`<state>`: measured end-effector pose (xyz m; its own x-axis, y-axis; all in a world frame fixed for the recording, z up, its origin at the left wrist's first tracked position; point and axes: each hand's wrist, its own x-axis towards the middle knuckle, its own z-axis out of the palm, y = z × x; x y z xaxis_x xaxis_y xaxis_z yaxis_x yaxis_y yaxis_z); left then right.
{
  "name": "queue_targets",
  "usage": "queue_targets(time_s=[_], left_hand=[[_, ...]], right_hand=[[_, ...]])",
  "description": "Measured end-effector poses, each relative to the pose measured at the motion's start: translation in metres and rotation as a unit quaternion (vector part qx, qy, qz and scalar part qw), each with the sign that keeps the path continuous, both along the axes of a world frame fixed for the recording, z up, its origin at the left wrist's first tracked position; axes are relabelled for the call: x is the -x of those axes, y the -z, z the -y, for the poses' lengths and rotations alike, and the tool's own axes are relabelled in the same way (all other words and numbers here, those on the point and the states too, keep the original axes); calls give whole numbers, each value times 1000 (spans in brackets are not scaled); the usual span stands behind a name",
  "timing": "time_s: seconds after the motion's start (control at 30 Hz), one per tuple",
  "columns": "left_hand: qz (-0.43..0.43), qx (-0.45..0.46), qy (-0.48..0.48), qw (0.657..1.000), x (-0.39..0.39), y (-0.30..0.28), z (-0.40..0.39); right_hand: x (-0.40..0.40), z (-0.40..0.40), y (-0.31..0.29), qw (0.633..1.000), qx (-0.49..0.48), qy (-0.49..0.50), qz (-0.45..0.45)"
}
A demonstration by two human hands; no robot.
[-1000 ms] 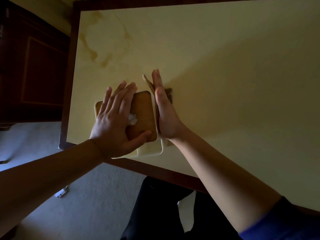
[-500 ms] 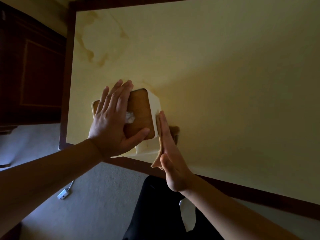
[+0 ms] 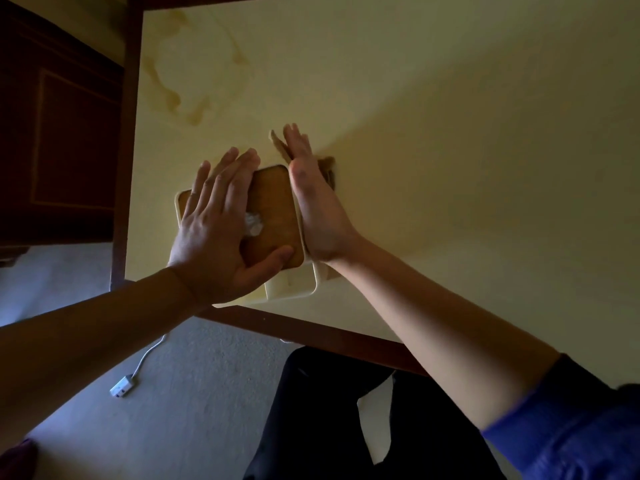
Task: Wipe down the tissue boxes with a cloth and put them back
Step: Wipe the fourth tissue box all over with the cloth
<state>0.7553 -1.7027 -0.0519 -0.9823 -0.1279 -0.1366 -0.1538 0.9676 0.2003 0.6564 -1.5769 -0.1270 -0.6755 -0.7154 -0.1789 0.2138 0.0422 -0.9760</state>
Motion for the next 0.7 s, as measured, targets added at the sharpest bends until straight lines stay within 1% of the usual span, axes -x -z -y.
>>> queue_targets(time_s=[0.03, 0.1, 0.17, 0.23, 0.33, 0.4, 0.47, 0.57, 0.63, 0.67, 0.7], left_hand=[[0, 1, 0, 1000, 0, 0, 0], [-1, 1, 2, 1000, 0, 0, 0], [-3, 1, 2, 1000, -1, 0, 0], [-3, 3, 1, 1000, 0, 0, -1], [-5, 5, -1, 1000, -1, 0, -1], [-6, 5, 0, 1000, 0, 0, -1], [-5, 1, 1, 1000, 0, -1, -1], [-5, 0, 3, 1000, 0, -1, 0], [-7, -1, 4, 1000, 0, -1, 0], [-7, 0, 5, 1000, 0, -1, 0], [-6, 0, 6, 1000, 0, -1, 0]], right_hand=[[-4, -1, -3, 1000, -19, 2, 8], [-19, -12, -7, 1000, -1, 20, -21], [-38, -26, -5, 998, 48, 28, -36], [-60, -41, -7, 997, 81, 15, -12], [-88, -64, -15, 997, 75, 3, 6], [-93, -70, -15, 997, 72, 5, 18], [-89, -67, -8, 996, 79, 12, 36], [-66, -48, -3, 995, 87, -3, 54], [-41, -33, -12, 990, 54, -3, 127], [-27, -25, -15, 990, 35, -4, 133], [-15, -17, -17, 996, 13, -7, 91]])
